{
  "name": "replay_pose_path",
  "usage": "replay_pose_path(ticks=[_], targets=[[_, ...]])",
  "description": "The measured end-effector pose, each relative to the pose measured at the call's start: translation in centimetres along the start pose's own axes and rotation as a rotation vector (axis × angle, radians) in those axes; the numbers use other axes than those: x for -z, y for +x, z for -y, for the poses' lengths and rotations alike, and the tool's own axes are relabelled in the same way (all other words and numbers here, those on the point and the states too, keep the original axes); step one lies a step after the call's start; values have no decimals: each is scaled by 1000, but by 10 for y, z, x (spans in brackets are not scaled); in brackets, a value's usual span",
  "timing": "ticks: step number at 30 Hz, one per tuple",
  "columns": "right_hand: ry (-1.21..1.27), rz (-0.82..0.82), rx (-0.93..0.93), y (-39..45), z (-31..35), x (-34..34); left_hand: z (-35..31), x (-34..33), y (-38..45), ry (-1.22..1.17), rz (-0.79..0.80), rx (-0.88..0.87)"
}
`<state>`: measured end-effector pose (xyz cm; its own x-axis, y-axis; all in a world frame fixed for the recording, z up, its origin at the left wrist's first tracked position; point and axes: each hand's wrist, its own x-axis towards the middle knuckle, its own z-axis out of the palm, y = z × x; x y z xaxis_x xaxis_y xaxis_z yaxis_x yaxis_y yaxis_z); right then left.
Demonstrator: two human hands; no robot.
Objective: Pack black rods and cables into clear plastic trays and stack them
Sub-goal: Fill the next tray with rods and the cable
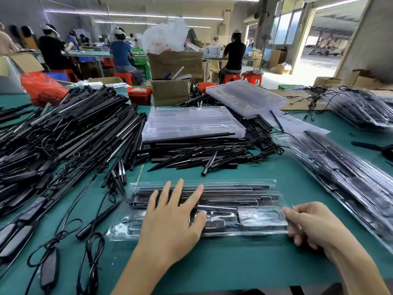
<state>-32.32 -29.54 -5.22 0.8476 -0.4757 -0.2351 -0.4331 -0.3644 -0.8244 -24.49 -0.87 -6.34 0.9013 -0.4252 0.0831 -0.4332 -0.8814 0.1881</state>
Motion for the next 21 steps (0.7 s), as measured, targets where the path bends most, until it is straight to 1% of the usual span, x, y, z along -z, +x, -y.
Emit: replay_pose_path(ticks=[2,6,16,21], targets=[[26,34,-13,0,0,3,0,-5,-1,22,-40,0],[40,72,-38,-1,1,6,-2,-12,-1,34,-68,5],[19,83,3,3,1,3,-2,-17,-3,45,-131,-4],[90,79,2,5,2,3,0,-17,-1,36,-153,-9]])
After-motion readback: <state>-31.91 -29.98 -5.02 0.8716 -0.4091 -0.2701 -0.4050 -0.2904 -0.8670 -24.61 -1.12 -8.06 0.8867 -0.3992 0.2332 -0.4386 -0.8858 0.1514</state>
